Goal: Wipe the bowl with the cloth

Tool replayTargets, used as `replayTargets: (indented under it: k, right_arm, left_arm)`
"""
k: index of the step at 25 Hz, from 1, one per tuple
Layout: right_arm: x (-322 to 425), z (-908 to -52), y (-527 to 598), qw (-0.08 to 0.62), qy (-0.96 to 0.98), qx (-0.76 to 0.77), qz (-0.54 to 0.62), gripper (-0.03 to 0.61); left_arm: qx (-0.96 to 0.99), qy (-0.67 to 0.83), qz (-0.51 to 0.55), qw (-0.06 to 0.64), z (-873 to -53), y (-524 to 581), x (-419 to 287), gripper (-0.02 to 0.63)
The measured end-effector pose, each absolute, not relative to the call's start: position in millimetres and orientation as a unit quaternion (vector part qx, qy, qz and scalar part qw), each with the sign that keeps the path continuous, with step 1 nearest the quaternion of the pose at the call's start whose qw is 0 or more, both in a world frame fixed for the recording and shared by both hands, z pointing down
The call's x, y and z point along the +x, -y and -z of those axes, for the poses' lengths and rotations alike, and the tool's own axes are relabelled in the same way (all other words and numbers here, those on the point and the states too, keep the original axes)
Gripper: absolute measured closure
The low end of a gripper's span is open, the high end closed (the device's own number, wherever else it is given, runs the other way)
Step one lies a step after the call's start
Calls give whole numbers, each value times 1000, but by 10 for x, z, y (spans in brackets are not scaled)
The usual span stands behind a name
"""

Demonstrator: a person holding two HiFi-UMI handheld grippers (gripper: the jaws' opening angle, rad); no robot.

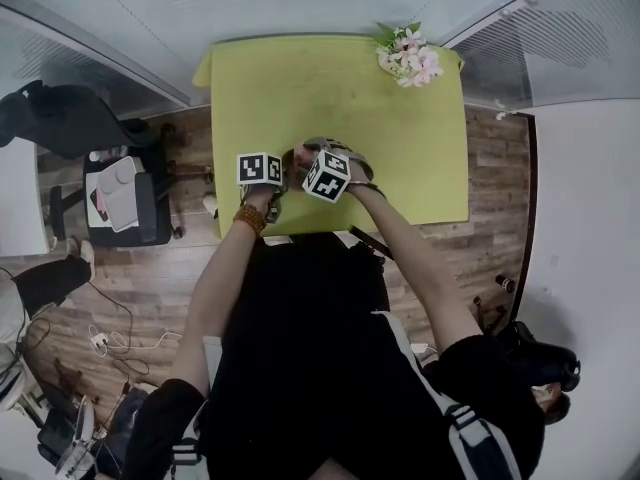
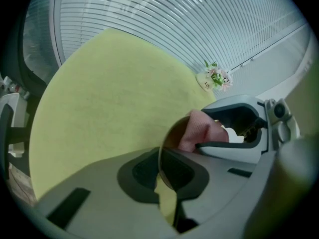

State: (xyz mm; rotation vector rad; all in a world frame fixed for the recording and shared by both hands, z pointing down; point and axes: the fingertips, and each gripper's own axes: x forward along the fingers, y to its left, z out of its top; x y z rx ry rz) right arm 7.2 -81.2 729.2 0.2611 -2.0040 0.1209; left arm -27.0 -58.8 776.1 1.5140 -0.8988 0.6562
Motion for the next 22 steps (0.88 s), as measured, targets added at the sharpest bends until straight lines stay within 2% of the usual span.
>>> replayTargets:
  k: [3,6,10,13,17,19,22]
  right_arm:
    - [63,-7423,902,539,831,125,-65,400]
    - [101,-7574,950,545,824,142,-56,497]
    - [112,-7455,1031,508,842,157,-95,537]
    - [57,-6886,1135,467,867,172,-19,540]
    - [-99,-6069,1194,435,866,182,169,543]
    - [-133,-5668,1242,412,858,207,227,545]
    - [-144,-5009,1334,343,868,272,236,545]
  left_arm:
    - [651,390,-281,588,-7753,587,-272,598]
    - [654,390,-283,583,-7757,572,-255,598]
    - [689,404,-268,538,-7619,685,-277,597]
    - [754,409,-269,437,-7179,867,-292,597]
    - [837,410,-292,216,-6349,1198,-231,587]
    - [850,415,-277,168,-5944,1290,-246,597]
    - [862,445,-216,113,-5239,1379,-330,597]
